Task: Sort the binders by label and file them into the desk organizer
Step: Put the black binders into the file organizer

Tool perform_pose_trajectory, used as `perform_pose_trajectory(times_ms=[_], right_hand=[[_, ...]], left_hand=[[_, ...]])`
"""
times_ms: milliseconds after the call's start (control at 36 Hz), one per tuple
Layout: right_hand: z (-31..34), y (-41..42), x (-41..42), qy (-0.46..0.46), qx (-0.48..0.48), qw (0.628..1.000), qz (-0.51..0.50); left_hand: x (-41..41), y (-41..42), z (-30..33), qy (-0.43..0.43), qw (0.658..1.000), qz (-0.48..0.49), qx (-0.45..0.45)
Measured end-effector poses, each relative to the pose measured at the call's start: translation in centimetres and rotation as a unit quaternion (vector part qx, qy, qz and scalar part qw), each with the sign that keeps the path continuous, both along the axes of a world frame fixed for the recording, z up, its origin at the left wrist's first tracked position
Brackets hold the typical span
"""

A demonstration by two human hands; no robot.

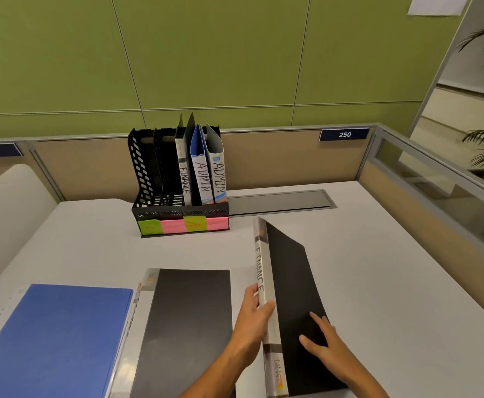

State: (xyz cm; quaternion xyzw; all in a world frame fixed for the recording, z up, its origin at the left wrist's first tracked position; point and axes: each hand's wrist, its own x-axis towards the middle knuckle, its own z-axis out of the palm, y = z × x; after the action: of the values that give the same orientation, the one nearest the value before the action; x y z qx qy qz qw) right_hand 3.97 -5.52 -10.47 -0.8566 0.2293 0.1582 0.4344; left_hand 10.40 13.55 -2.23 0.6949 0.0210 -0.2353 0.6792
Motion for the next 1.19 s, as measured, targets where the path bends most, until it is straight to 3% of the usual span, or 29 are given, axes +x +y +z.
perform_pose_trajectory(times_ms=[278, 444, 611, 778, 944, 1028, 1194], right_hand=[[2.7, 2.2, 1.6, -0.038, 0.033, 0.998, -0.033], [7.1, 4.5, 3.6, -0.101, 0.096, 0.99, 0.006], [12.1, 7.6, 5.7, -0.162, 0.225, 0.961, -0.013], [16.3, 9.9, 7.5, -0.225, 0.236, 0.945, -0.013], [20.4, 12.2, 8.8, -0.259, 0.347, 0.901, 0.021], [22.1, 14.1, 9.5, -0.304, 0.317, 0.898, -0.007], [23.7, 17.4, 11.8, -0.39, 0.128, 0.911, -0.024]], left_hand=[[0.6, 0.4, 2.9, -0.061, 0.998, -0.015, 0.002], [0.9, 1.2, 5.2, -0.13, 0.991, -0.005, -0.012], [1.5, 2.7, 7.6, -0.191, 0.981, -0.009, -0.038], [2.3, 4.8, 9.7, -0.252, 0.966, -0.001, -0.051], [3.4, 6.6, 10.1, -0.293, 0.955, -0.017, -0.045], [3.9, 7.5, 9.9, -0.332, 0.942, -0.01, -0.04], [5.3, 9.6, 10.0, -0.349, 0.934, 0.019, -0.074]])
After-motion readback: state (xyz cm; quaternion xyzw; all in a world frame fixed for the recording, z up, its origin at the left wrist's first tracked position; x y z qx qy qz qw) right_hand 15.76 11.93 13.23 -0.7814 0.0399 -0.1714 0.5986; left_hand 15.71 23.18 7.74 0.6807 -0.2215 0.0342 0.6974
